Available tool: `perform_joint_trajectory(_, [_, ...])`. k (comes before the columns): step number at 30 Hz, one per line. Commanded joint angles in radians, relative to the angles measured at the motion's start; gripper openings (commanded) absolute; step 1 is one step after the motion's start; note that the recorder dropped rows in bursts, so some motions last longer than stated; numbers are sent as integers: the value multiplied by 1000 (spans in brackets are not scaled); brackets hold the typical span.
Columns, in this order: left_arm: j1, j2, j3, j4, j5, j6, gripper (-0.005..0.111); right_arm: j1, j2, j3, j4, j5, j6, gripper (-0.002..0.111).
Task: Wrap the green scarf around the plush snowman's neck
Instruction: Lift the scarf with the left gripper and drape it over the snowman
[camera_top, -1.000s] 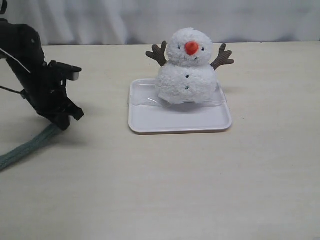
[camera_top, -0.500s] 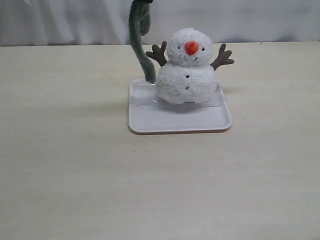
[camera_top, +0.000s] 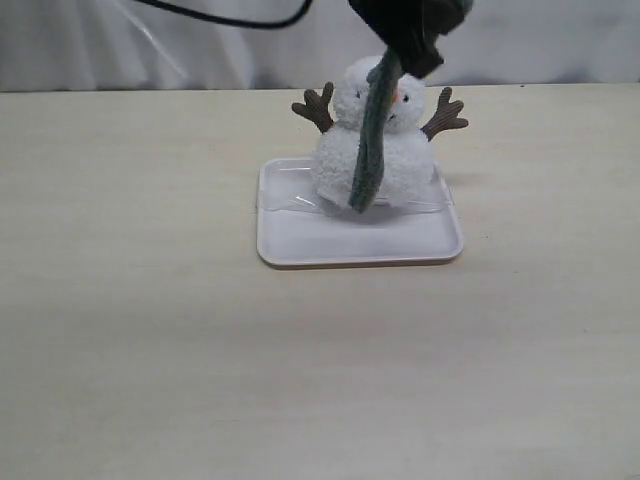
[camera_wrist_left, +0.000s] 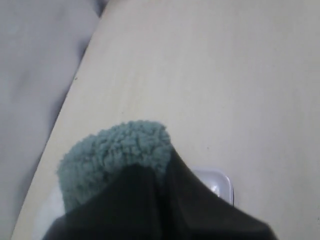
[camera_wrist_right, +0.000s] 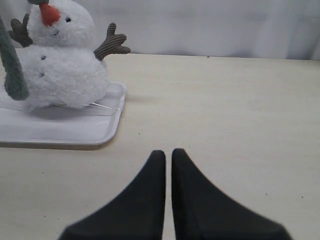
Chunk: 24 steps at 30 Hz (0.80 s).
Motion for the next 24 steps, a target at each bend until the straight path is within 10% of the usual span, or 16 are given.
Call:
perform_joint_trajectory(1, [-65, 20, -3, -70, 8, 308, 0, -9, 5, -4, 1, 1, -8, 4])
perform_joint_trajectory(10, [-72, 78, -10, -54, -81, 480, 0, -9, 5, -4, 1, 1, -8, 4])
perform_joint_trajectory(16, [-13, 137, -10, 67, -372, 478, 0, -9, 5, -4, 1, 1, -8, 4])
perform_joint_trajectory(24, [72, 191, -10, 246, -317, 478, 0, -9, 5, -4, 1, 1, -8, 4])
